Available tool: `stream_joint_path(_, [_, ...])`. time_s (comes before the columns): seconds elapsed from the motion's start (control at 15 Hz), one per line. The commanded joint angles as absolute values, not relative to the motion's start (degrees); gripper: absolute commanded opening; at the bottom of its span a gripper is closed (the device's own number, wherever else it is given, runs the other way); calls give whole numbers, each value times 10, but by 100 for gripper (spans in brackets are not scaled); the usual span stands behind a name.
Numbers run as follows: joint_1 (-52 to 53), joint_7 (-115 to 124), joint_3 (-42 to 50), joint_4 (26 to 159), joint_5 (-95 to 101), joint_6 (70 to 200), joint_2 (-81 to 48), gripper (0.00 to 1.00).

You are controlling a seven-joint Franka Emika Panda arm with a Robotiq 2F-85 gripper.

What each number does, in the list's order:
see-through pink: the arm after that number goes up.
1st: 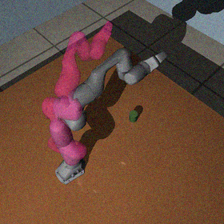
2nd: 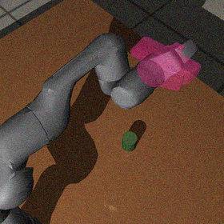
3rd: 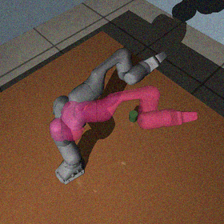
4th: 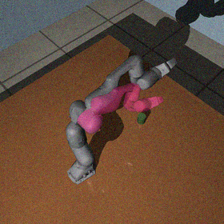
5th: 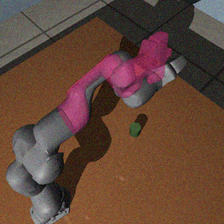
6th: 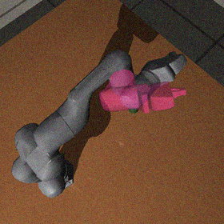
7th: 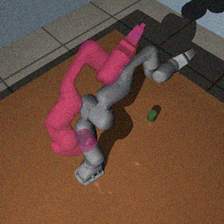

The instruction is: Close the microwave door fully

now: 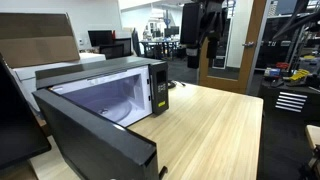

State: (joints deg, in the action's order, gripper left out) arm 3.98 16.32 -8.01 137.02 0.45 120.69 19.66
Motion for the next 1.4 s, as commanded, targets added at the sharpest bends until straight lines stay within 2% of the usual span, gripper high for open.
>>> stream_joint_path(0.0, [39,163,-81,1369,4,1206,197,100])
stream_joint_path(0.73, [45,157,-84,1375,-1,1201,202,100])
stream_joint_path(1.33, [124,120,-124,1365,-54,1241,176,100])
